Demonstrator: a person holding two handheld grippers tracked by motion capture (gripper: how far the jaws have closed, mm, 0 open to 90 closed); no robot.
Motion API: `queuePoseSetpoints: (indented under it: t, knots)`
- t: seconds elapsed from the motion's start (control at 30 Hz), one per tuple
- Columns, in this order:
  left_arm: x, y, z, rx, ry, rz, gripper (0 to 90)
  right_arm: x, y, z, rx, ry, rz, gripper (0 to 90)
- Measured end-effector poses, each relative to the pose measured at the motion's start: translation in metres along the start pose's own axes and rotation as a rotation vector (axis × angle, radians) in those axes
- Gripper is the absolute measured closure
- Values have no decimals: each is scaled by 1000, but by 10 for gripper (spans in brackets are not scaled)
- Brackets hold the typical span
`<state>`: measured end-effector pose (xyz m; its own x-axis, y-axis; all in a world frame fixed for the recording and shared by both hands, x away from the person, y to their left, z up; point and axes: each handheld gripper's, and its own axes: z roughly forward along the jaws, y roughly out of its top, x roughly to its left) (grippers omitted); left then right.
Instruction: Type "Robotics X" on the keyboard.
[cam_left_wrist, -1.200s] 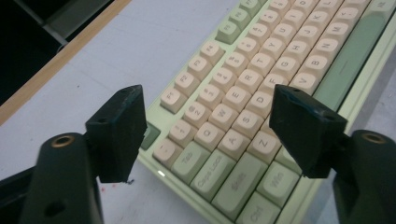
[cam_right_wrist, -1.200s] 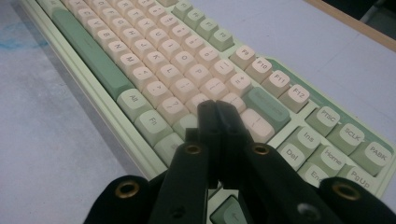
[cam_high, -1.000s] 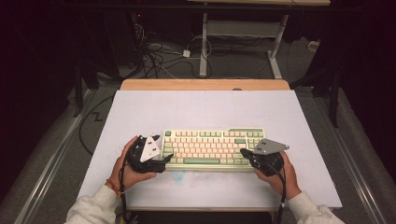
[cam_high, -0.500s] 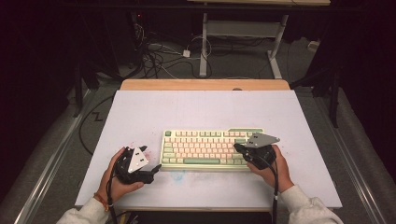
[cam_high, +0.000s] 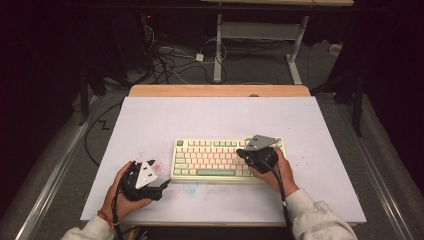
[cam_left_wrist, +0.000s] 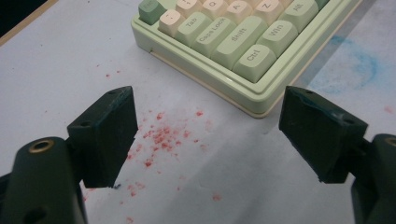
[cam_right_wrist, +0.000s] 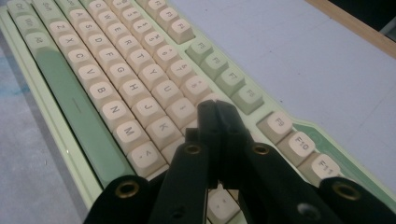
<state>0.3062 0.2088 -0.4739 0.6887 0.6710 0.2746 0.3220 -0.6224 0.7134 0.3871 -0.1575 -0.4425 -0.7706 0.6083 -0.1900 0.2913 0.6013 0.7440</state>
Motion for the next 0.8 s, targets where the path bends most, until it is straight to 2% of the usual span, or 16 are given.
queuePoseSetpoints:
  t: [0.23,0.5,0.57,0.8]
  knots:
    - [1,-1,1,8,-4,0,184,1,6,16,29,2,1,900]
    - [0,-1,1,16,-11,8,184,4,7,23,52,4,-12,900]
    - [0,-1,2,22,-12,13,184,5,6,26,85,4,-22,900]
    - [-1,0,2,22,-15,12,184,5,6,19,46,3,-21,900]
